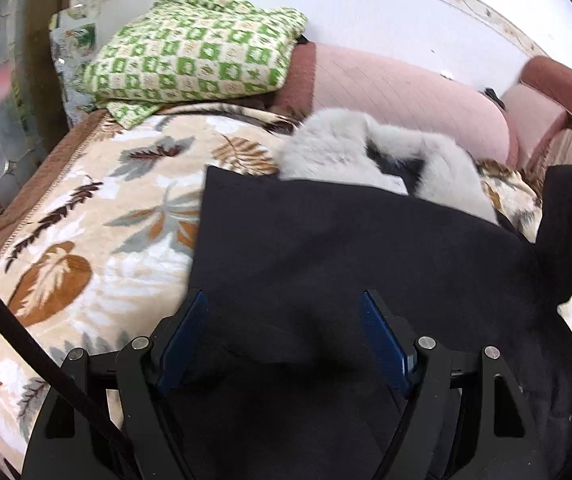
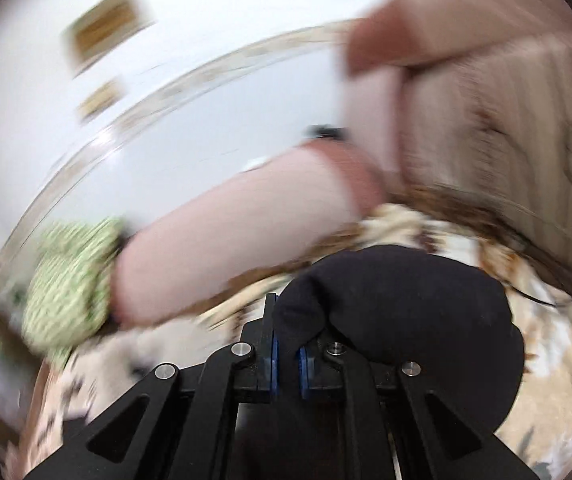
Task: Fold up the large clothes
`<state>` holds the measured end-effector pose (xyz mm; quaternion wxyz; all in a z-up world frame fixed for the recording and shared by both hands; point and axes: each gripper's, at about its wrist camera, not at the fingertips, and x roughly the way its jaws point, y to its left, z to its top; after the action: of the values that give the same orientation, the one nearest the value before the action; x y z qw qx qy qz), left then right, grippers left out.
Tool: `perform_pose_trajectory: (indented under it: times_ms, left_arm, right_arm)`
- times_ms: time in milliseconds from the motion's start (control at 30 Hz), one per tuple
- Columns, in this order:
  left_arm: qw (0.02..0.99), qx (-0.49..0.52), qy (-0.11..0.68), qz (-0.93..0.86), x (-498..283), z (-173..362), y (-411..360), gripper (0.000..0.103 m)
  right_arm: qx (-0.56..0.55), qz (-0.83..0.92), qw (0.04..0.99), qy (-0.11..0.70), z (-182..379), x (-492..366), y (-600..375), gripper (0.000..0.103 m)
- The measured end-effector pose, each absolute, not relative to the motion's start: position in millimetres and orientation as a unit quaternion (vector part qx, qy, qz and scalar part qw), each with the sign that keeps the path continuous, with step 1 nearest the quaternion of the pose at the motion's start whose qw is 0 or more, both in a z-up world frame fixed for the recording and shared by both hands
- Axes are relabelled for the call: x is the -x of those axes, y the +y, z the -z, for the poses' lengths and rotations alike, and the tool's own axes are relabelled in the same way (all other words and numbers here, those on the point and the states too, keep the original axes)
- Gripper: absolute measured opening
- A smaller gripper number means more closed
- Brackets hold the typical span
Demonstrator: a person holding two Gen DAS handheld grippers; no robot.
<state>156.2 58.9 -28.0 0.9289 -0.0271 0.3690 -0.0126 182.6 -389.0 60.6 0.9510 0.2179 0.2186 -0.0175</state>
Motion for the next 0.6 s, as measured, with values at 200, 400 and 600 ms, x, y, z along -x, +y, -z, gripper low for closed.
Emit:
perform_pose_trajectory:
  times_ms: [200, 400, 600]
  left_arm:
    - [0.931, 0.056, 0.361, -0.009, -159, 18, 83, 0.077]
    - [0.932, 0.079, 0.354, -0.025, -161, 11, 103, 0.077]
    - [0.931, 0.112, 0.345, -0.029, -158, 0, 121, 0.077]
  right_arm:
    - [-0.109, -0.117, 0.938, 0.308, -20, -199, -262, 0.008]
    - [0.011, -0.154, 0.916, 0.369, 37, -195, -180, 0.037]
    - [0.062, -0.211, 0.889, 0.402, 56, -155, -137, 0.071]
